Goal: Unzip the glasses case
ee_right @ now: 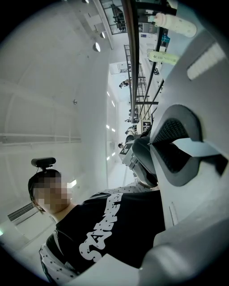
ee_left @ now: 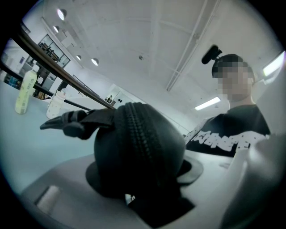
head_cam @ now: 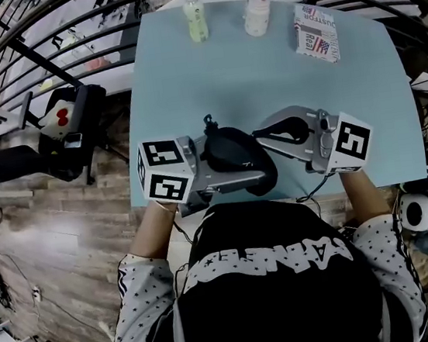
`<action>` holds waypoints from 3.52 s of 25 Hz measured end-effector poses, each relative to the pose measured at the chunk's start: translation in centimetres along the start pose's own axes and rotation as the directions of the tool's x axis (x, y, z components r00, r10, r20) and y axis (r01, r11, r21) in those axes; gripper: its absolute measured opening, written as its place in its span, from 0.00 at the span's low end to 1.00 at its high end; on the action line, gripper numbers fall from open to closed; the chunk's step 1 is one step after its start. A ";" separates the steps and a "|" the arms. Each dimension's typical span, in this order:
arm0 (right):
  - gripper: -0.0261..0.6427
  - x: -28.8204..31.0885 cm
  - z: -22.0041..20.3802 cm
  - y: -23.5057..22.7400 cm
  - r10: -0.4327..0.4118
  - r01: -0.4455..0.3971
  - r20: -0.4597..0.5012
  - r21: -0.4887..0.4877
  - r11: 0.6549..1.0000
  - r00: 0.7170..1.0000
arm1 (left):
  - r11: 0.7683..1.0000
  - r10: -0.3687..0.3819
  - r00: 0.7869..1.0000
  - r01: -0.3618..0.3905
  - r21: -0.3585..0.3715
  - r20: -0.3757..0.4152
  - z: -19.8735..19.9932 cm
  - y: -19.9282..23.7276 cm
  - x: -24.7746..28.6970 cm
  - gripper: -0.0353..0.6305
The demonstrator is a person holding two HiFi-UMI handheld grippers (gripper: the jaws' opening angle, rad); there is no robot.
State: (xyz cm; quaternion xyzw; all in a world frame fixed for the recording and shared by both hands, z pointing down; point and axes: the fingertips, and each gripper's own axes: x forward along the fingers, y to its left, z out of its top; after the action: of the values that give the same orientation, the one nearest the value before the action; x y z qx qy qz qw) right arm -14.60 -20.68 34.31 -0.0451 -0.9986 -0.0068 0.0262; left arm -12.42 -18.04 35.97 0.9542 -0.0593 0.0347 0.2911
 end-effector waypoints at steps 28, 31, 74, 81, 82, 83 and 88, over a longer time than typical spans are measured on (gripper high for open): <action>0.05 -1.0 -0.5 -1.0 -0.023 0.001 -0.166 -0.133 0.991 0.986 | 0.998 -0.061 0.983 0.065 0.016 -0.175 -2.7 0.6 3.2 0.05; 0.05 -2.5 -0.6 -1.4 -0.042 0.021 -0.160 -0.131 0.991 0.986 | 0.996 -0.085 0.976 0.090 0.013 -0.201 -2.7 0.8 4.8 0.05; 0.05 -4.5 -2.2 -1.0 0.006 -0.130 -0.393 -0.290 0.948 0.920 | 0.968 -0.231 0.875 0.252 -0.007 -0.425 -6.0 0.7 8.3 0.05; 0.06 -3.8 -2.2 -1.3 -0.014 -0.100 -0.365 -0.291 0.951 0.931 | 0.971 -0.214 0.889 0.237 0.007 -0.406 -6.0 0.9 7.6 0.05; 0.07 -3.8 -2.2 -1.4 -0.023 -0.086 -0.354 -0.289 0.953 0.935 | 0.973 -0.210 0.893 0.232 0.009 -0.398 -6.0 1.0 7.5 0.05; 0.08 -3.7 -2.1 -1.5 -0.032 -0.071 -0.339 -0.288 0.955 0.940 | 0.974 -0.206 0.898 0.227 0.011 -0.388 -5.9 1.0 7.5 0.05; 0.09 -4.0 -1.3 -2.5 -0.105 0.053 -0.207 -0.240 0.969 0.973 | 0.980 -0.189 0.934 0.200 0.007 -0.303 -4.5 1.4 7.0 0.05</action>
State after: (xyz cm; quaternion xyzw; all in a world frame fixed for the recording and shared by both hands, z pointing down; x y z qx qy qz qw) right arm -10.82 -23.57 35.41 -0.0069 -0.9830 -0.1297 0.1300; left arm -5.84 -17.33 41.23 0.9442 0.0810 0.1515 0.2809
